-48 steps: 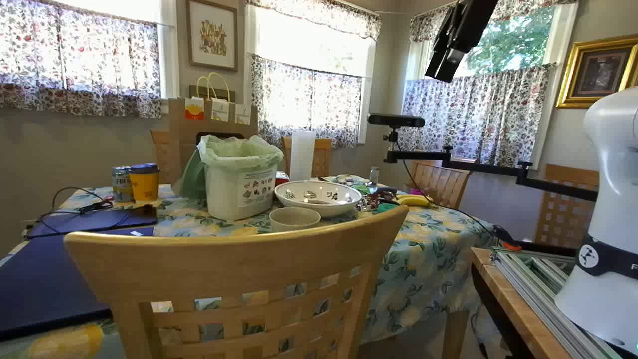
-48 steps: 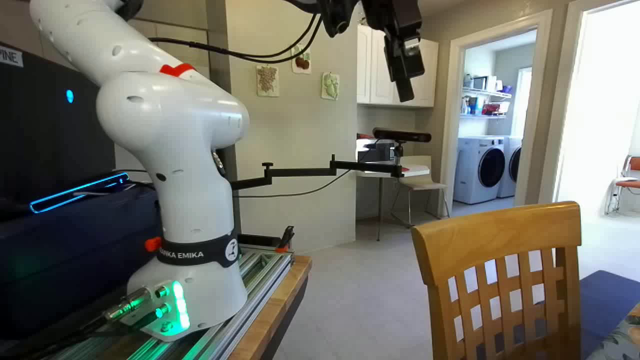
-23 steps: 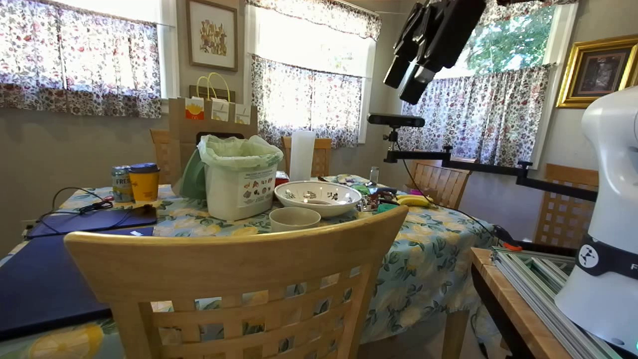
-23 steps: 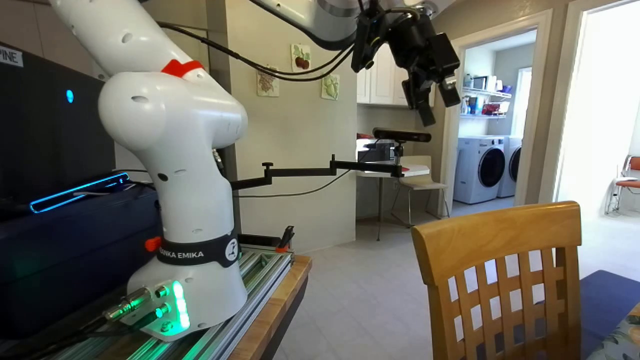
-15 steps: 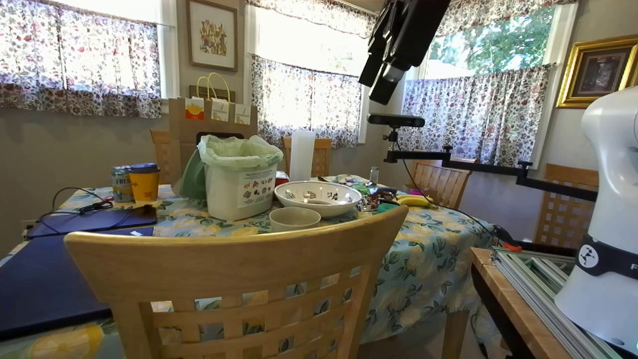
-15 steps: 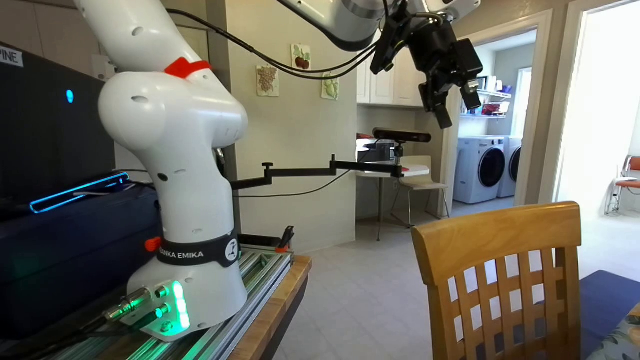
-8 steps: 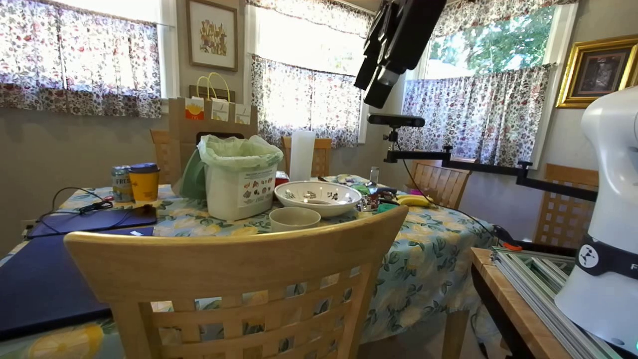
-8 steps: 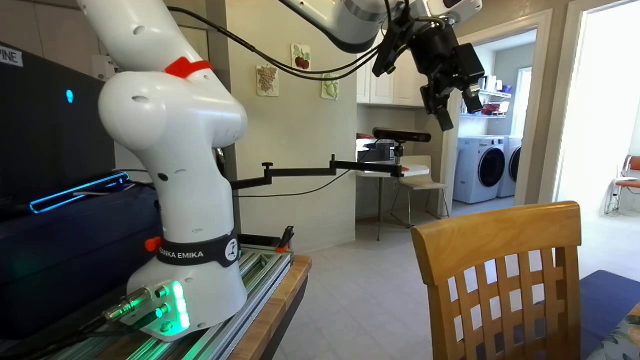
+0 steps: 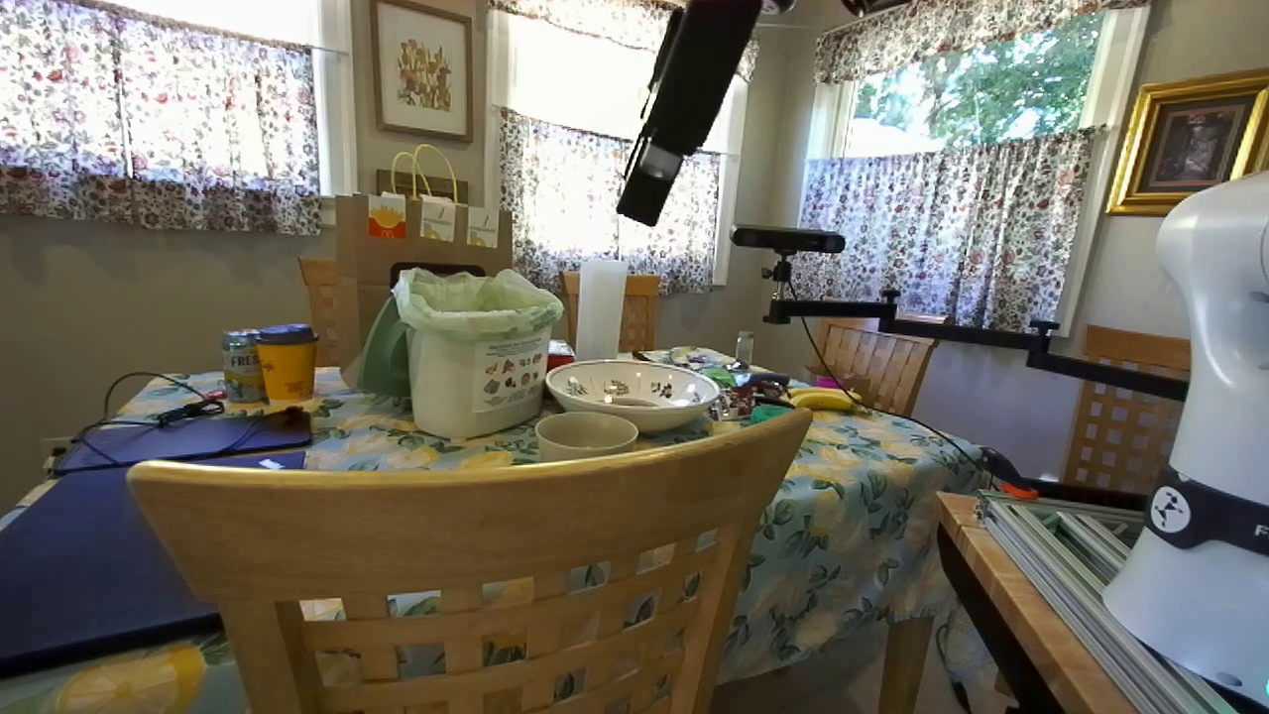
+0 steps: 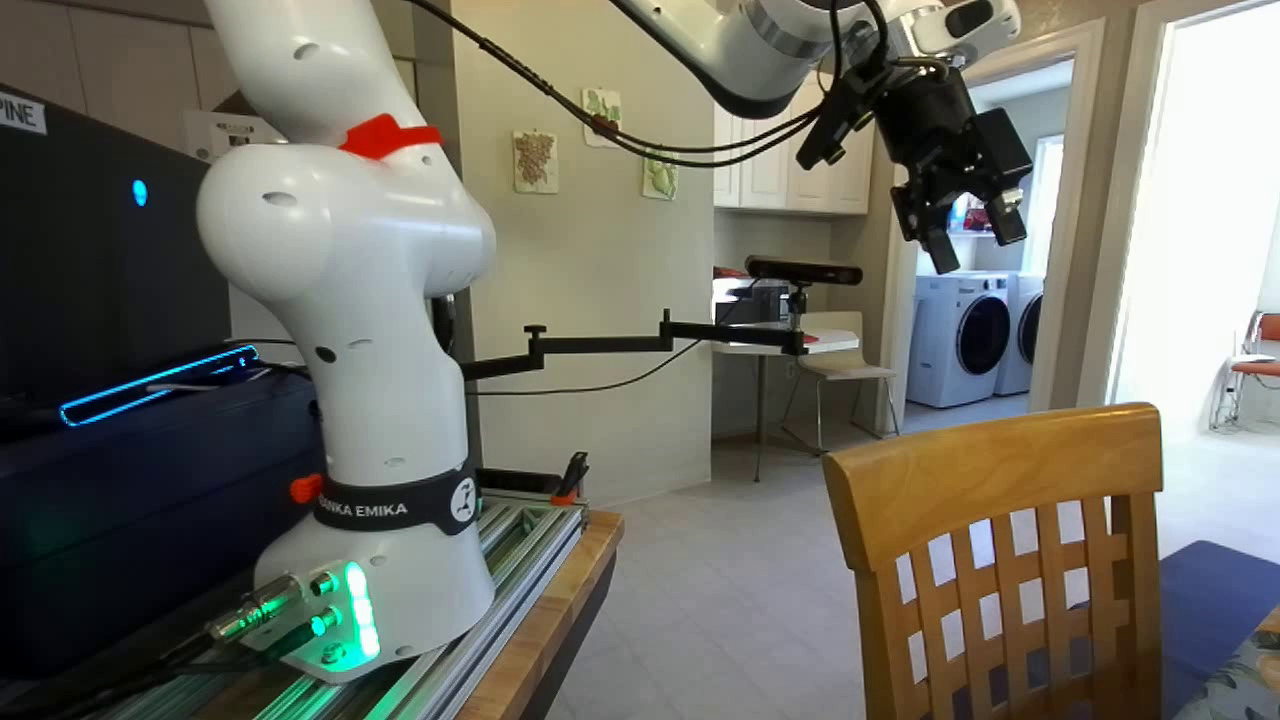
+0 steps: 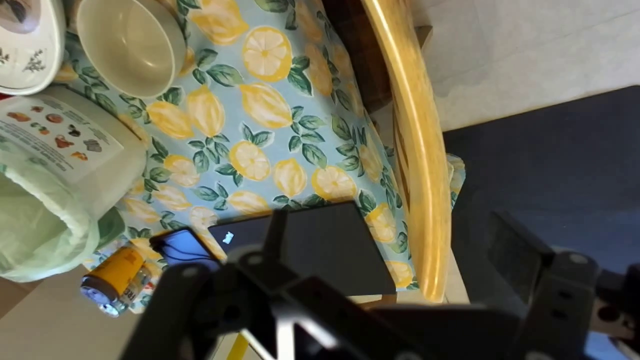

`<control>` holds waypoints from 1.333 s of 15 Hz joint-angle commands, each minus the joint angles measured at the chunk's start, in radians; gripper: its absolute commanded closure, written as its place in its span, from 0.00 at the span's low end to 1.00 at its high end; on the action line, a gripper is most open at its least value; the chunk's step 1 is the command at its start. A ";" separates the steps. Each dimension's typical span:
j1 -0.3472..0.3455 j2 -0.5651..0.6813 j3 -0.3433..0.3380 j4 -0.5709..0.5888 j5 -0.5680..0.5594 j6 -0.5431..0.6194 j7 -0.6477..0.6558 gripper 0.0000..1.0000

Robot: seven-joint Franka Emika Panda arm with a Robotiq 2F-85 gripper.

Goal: Pull out the chair

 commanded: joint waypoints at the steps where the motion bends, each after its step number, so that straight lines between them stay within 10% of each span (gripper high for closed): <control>1: -0.004 0.116 -0.009 0.075 -0.078 0.010 0.058 0.00; 20: 0.095 0.314 -0.078 0.064 -0.189 0.154 0.112 0.00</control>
